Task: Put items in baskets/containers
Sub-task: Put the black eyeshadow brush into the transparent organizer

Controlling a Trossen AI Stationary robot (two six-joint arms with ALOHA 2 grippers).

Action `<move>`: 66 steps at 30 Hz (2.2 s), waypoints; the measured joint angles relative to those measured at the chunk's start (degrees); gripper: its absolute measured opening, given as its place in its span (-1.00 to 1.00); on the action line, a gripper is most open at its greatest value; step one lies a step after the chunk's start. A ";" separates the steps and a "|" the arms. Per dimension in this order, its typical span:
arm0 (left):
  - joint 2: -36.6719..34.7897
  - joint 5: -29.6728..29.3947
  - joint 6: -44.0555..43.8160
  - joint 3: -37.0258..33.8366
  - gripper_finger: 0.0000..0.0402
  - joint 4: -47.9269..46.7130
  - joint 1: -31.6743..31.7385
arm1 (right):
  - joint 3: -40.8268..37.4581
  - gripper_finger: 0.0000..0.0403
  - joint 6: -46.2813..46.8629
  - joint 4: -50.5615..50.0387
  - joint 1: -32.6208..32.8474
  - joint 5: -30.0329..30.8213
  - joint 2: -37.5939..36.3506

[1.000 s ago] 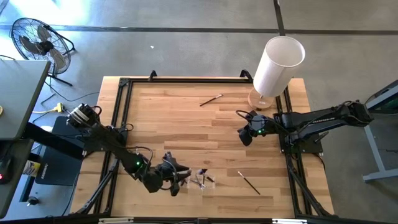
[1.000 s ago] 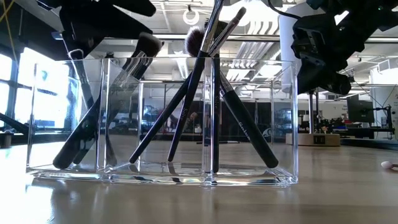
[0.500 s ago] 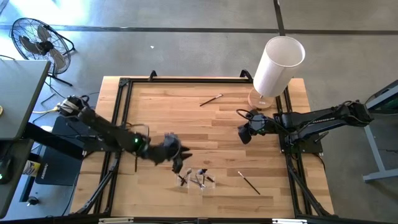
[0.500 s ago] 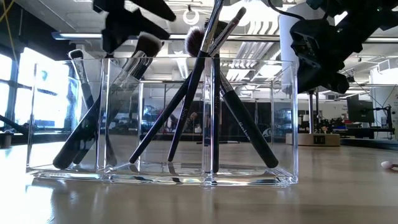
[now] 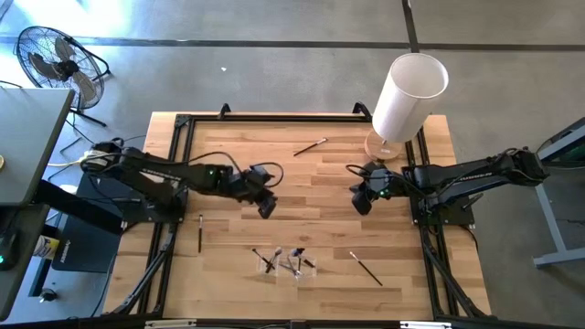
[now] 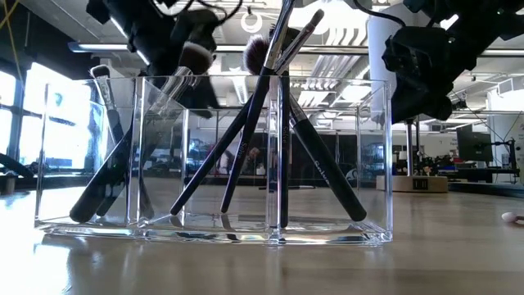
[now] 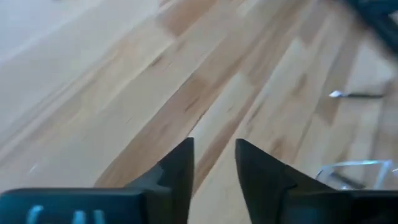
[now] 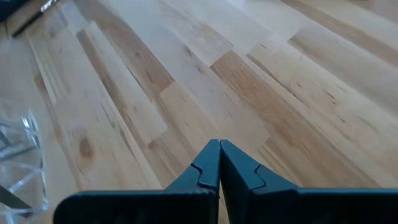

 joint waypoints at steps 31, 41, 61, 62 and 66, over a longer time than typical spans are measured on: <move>-15.70 15.40 10.11 -18.27 -1.00 -13.71 3.40 | 41.86 -1.00 25.26 -40.43 19.78 -9.67 40.28; -18.29 18.64 12.34 -18.49 -1.00 -13.87 3.40 | 44.78 -0.84 32.11 -39.63 25.11 -12.17 47.95; -18.29 21.08 13.52 -18.49 -1.00 -13.77 3.40 | 31.34 -0.65 31.52 -24.71 26.38 -15.27 48.60; -18.29 21.04 13.52 -18.49 -1.00 -13.74 3.40 | 30.97 -0.65 31.51 -24.26 26.38 -15.23 48.54; -18.29 20.93 13.52 -18.49 -1.00 -13.57 3.40 | 29.52 -0.79 32.14 -22.86 26.38 -15.25 48.41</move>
